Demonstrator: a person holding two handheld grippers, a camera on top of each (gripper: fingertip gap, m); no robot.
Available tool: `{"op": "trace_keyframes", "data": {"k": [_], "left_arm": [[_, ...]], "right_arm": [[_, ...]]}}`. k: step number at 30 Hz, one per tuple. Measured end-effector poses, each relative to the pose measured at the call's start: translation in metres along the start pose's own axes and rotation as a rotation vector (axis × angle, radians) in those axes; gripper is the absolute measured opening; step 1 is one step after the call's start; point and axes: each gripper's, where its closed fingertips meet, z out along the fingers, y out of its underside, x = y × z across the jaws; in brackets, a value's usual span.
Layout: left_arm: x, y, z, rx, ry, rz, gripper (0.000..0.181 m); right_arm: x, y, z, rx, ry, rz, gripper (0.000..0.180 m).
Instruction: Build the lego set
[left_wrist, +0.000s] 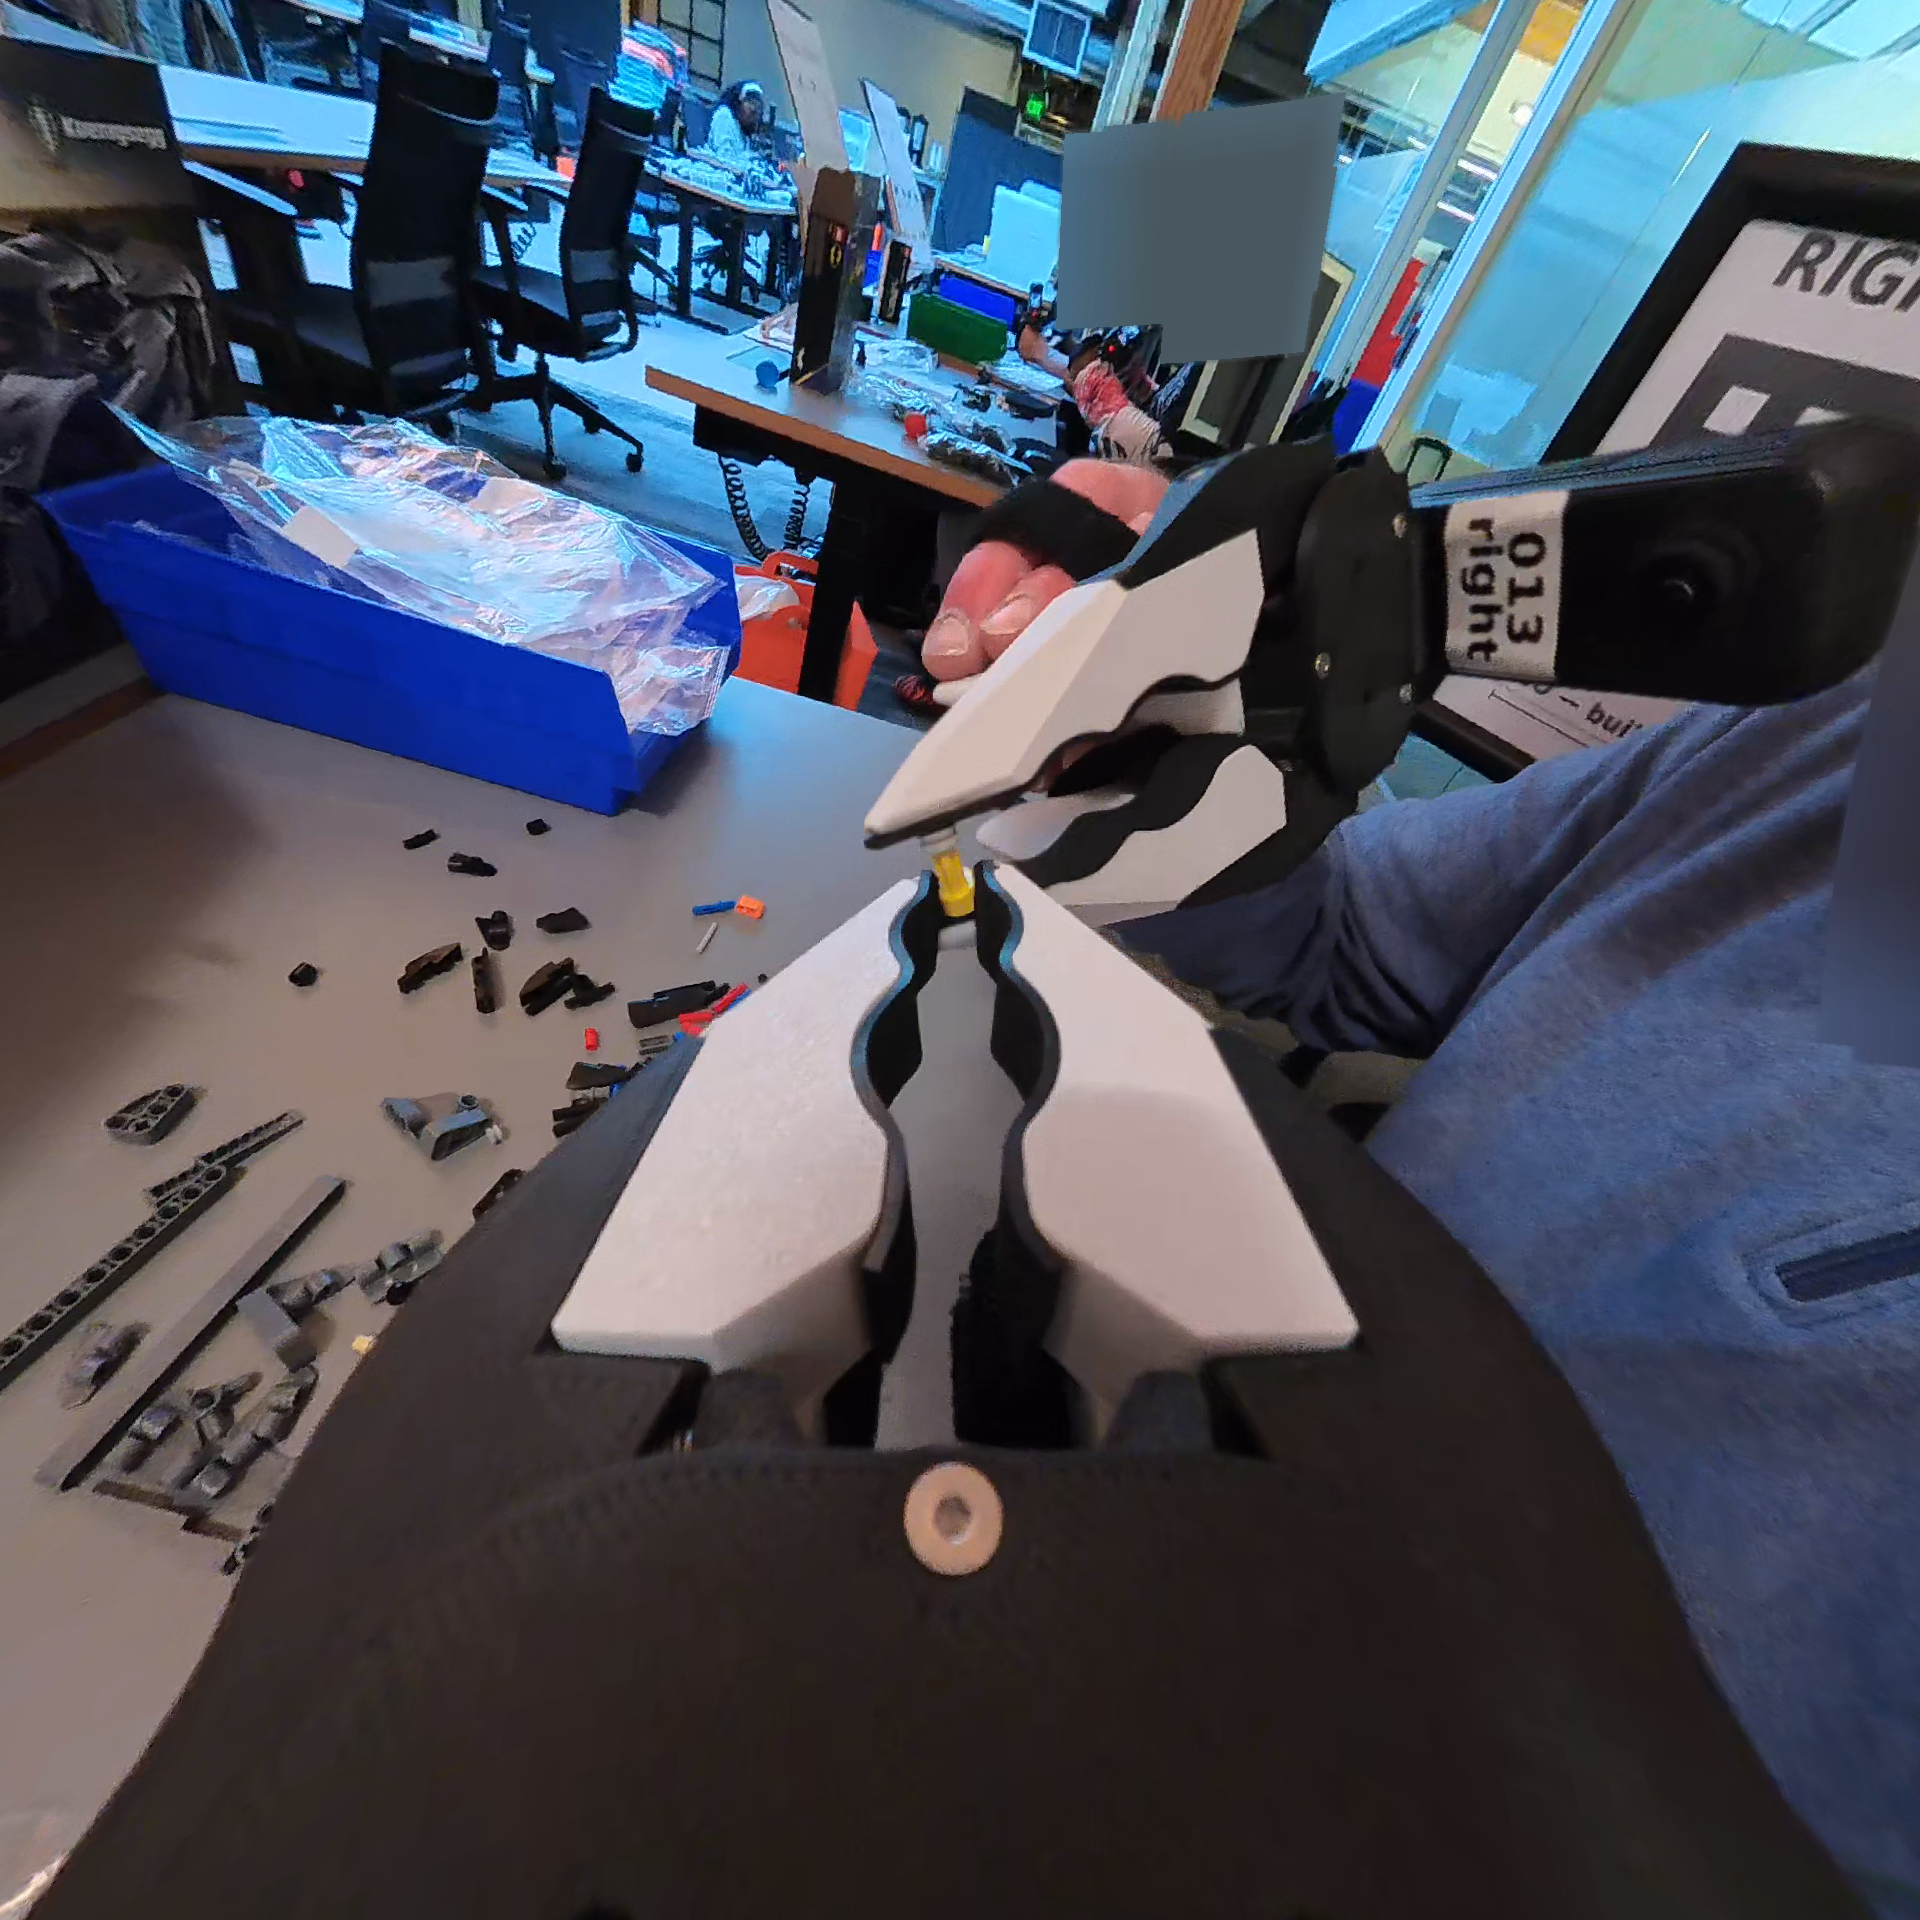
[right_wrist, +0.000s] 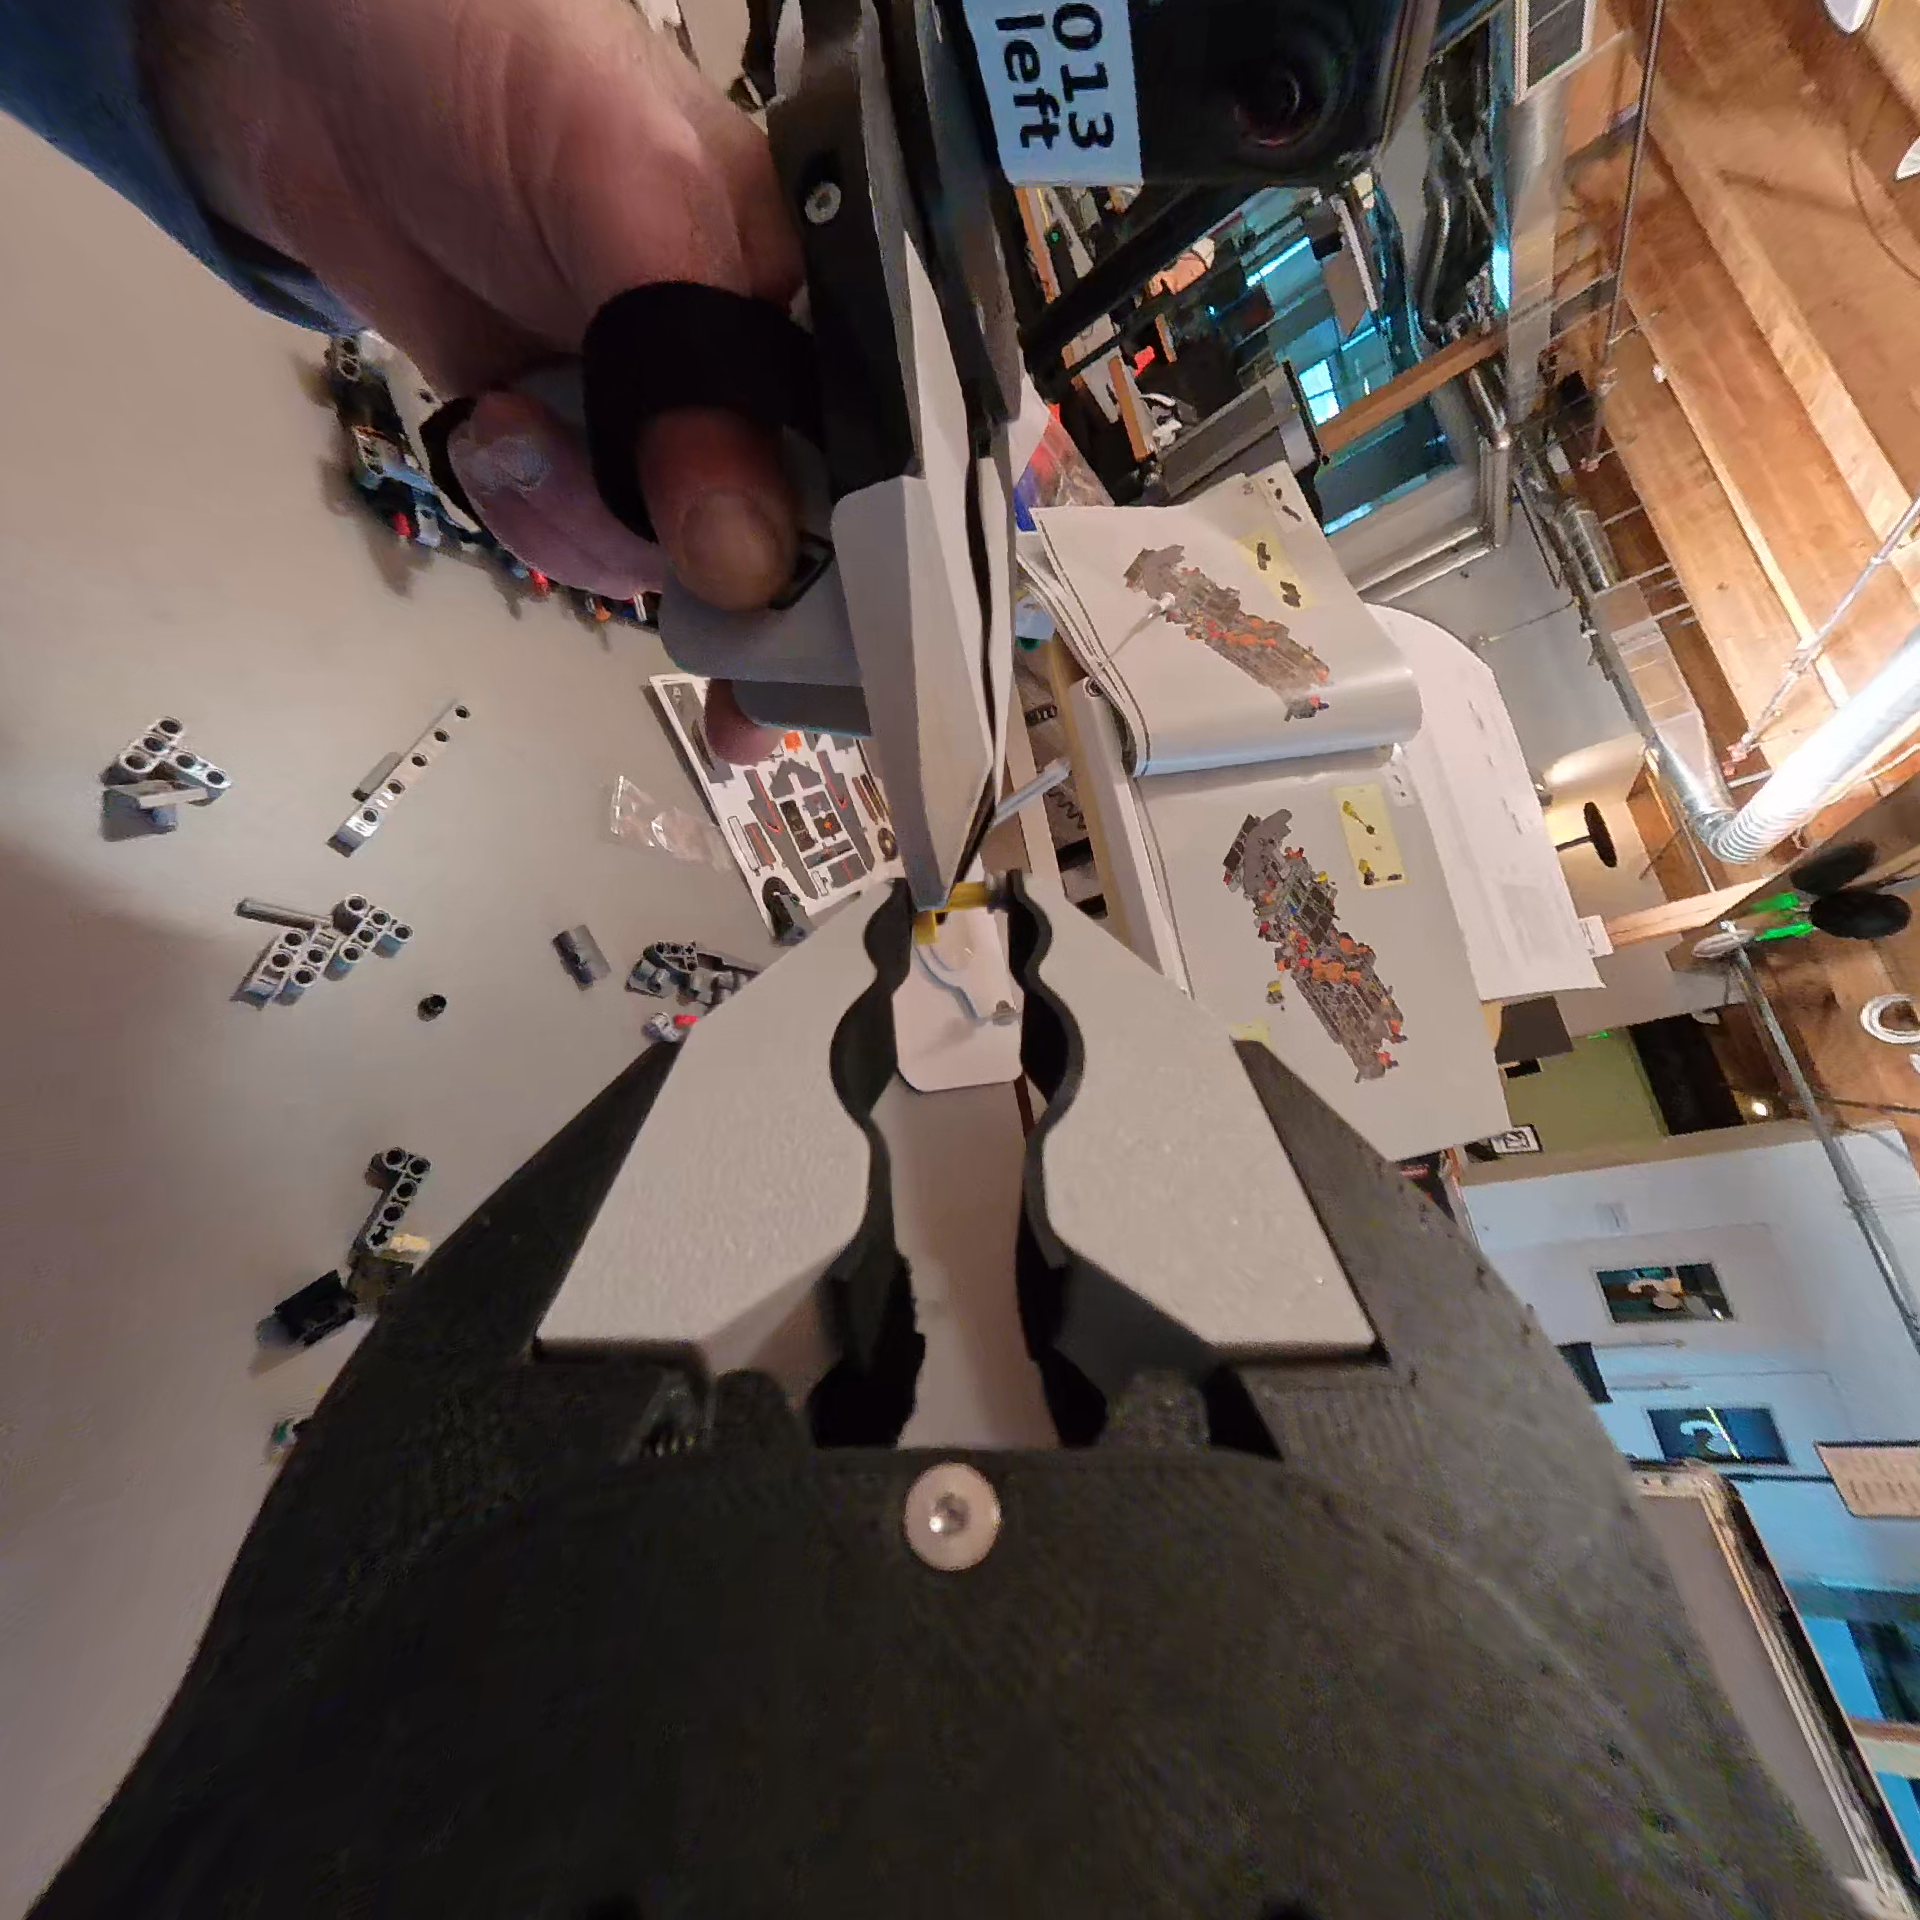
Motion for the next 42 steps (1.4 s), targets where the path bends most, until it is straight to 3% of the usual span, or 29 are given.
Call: {"op": "trace_keyframes", "data": {"k": [5, 19, 42], "left_arm": [[0.001, 0.0, 0.001, -0.005, 0.001, 0.0, 0.005], [0.003, 0.001, 0.004, -0.011, -0.004, 0.0, 0.005], [0.005, 0.006, 0.015, -0.079, 0.001, 0.014, 0.005]], "right_arm": [[0.003, 0.007, 0.0, -0.044, 0.021, 0.013, 0.022], [-0.001, 0.009, -0.002, -0.065, 0.021, -0.023, 0.013], [-0.006, 0.008, -0.004, -0.092, 0.029, -0.104, 0.015]]}}
